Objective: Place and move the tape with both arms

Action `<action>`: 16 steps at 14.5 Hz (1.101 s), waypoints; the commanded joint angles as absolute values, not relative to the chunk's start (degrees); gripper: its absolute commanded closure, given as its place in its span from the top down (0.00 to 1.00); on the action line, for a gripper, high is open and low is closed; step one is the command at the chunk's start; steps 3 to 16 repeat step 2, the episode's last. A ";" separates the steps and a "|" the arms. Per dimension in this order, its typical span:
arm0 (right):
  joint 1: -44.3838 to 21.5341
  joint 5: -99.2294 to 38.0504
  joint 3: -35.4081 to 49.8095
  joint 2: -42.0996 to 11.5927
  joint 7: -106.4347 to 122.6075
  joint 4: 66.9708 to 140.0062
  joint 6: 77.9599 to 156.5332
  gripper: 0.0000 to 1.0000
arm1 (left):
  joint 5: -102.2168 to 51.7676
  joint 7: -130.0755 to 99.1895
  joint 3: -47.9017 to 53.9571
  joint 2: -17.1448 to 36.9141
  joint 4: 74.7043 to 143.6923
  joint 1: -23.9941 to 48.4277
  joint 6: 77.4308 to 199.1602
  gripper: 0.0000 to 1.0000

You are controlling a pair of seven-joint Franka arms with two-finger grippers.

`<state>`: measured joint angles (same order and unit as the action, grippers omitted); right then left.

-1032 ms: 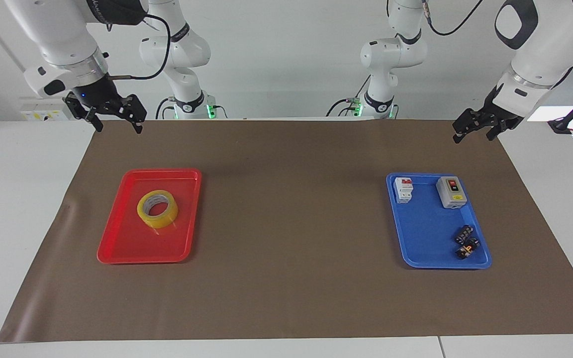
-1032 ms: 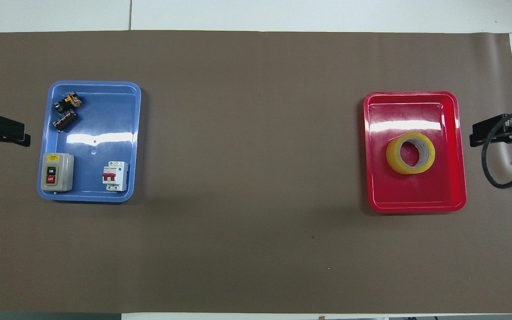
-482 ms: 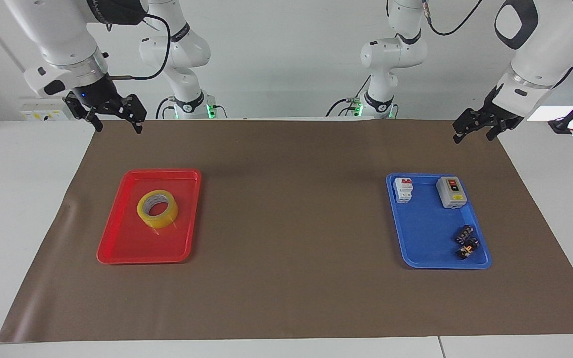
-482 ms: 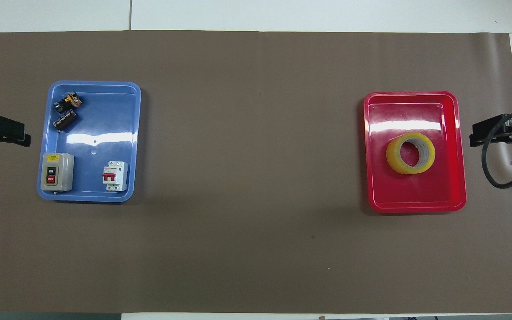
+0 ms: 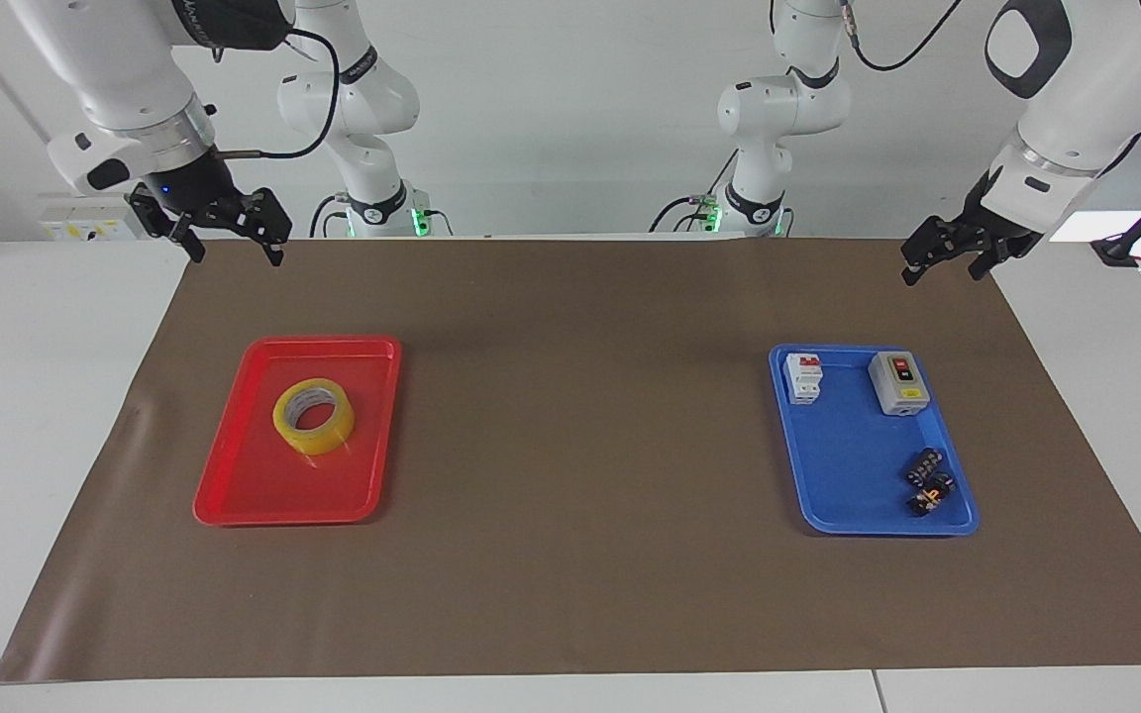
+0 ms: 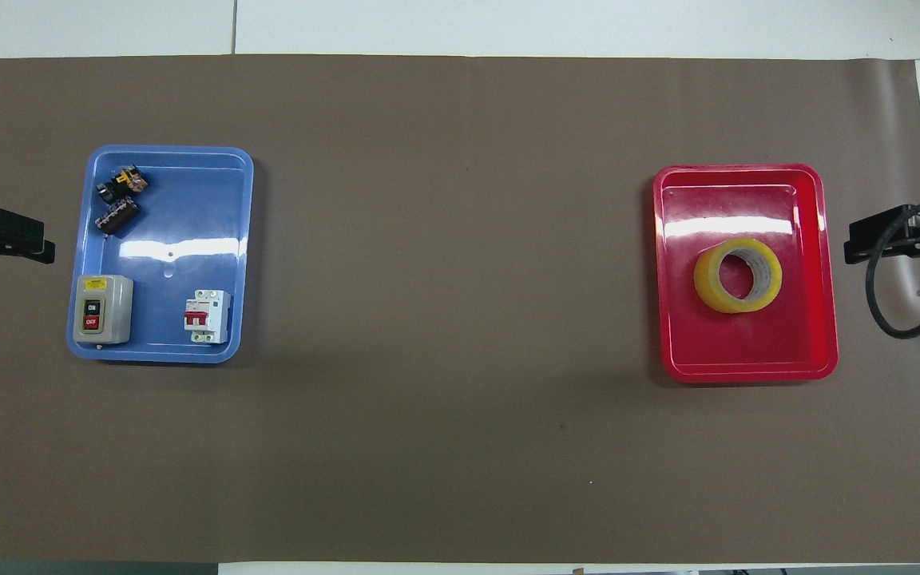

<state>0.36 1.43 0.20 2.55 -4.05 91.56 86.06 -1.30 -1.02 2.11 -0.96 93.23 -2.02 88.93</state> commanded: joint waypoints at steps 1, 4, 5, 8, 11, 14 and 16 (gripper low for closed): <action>1.05 1.32 0.44 2.37 -2.72 91.14 86.48 1.00 | -2.37 -0.44 2.02 -1.58 93.87 -2.37 88.77 1.00; 1.05 1.32 0.44 2.37 -2.81 91.23 86.48 1.00 | -2.37 -0.44 2.02 -1.58 93.87 -2.37 88.77 1.00; 1.05 1.32 0.44 2.37 -2.81 91.23 86.48 1.00 | -2.37 -0.44 2.02 -1.58 93.87 -2.37 88.77 1.00; 1.05 1.32 0.44 2.37 -2.81 91.23 86.48 1.00 | -2.37 -0.44 2.02 -1.58 93.87 -2.37 88.77 1.00; 1.05 1.32 0.44 2.37 -2.81 91.23 86.48 1.00 | -2.37 -0.44 2.02 -1.58 93.87 -2.37 88.77 1.00; 1.05 1.32 0.44 2.37 -2.81 91.23 86.48 1.00 | -2.37 -0.44 2.02 -1.58 93.87 -2.37 88.77 1.00; 1.05 1.32 0.44 2.37 -2.81 91.23 86.48 1.00 | -2.37 -0.44 2.02 -1.58 93.87 -2.37 88.77 1.00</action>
